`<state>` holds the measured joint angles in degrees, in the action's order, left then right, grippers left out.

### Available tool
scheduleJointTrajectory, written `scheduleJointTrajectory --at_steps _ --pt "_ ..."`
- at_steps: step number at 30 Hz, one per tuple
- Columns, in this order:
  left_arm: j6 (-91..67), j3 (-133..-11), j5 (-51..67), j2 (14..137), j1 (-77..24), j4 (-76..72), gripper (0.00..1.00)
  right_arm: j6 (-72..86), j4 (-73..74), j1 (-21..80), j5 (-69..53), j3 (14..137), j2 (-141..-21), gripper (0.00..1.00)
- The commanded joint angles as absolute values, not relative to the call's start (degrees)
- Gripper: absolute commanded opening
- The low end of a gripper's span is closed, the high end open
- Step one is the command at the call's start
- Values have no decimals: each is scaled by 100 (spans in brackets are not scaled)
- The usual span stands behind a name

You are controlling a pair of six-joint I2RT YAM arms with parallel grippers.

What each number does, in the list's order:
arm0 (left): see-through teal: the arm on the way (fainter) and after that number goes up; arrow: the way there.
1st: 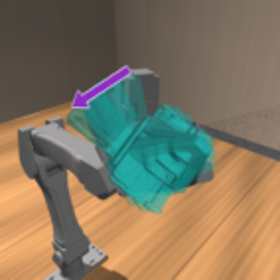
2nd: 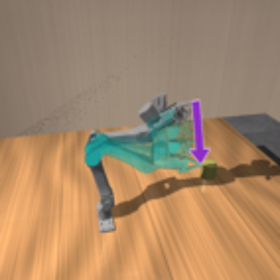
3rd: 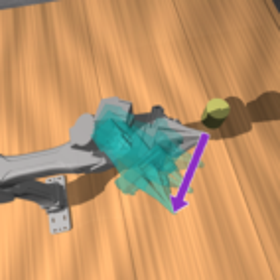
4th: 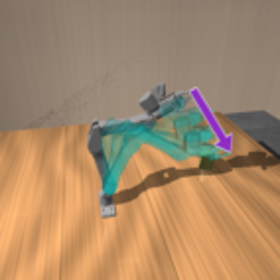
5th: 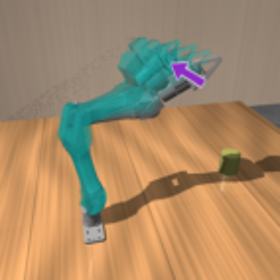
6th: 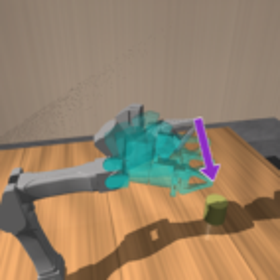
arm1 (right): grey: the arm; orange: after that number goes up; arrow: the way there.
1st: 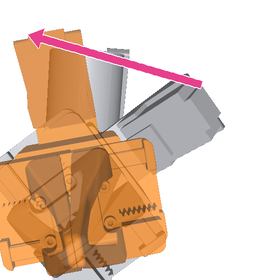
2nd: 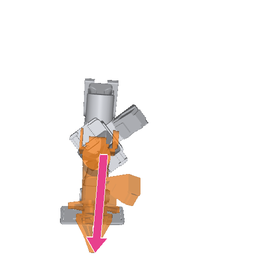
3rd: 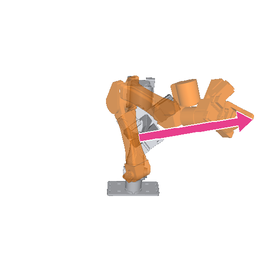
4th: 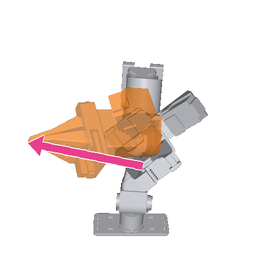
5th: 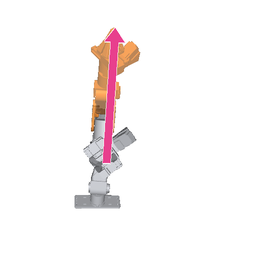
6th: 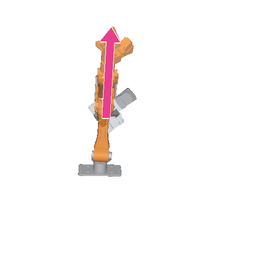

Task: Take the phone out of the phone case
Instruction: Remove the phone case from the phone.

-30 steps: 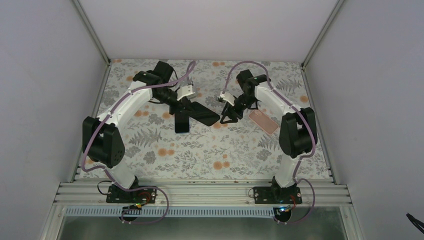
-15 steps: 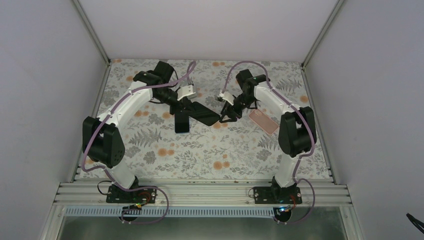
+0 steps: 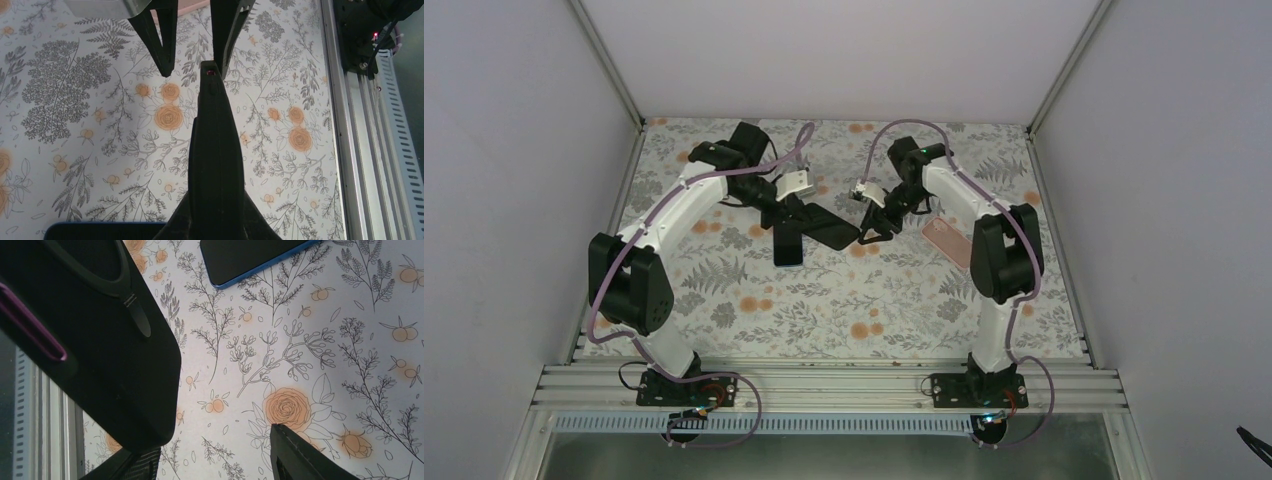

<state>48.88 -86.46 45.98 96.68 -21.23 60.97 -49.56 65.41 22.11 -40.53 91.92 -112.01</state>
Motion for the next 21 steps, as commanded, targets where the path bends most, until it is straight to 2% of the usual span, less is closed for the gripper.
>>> scheduleJointTrajectory --at_steps 1,12,17,21 --pt "5291 -8880 5519 9589 -2222 6645 2 -5022 6528 2241 -3858 9694 -11538 54" --pt "5859 -8992 5825 9720 -2319 7349 2 -4993 6710 2228 -3507 10468 -11935 52" --pt "5651 -8882 5666 9693 -2338 7021 2 -4977 6820 2239 -3741 10679 -12004 52" --pt "5371 -8753 5433 9630 -2323 6586 2 -5038 6824 2293 -3875 10402 -11758 53"
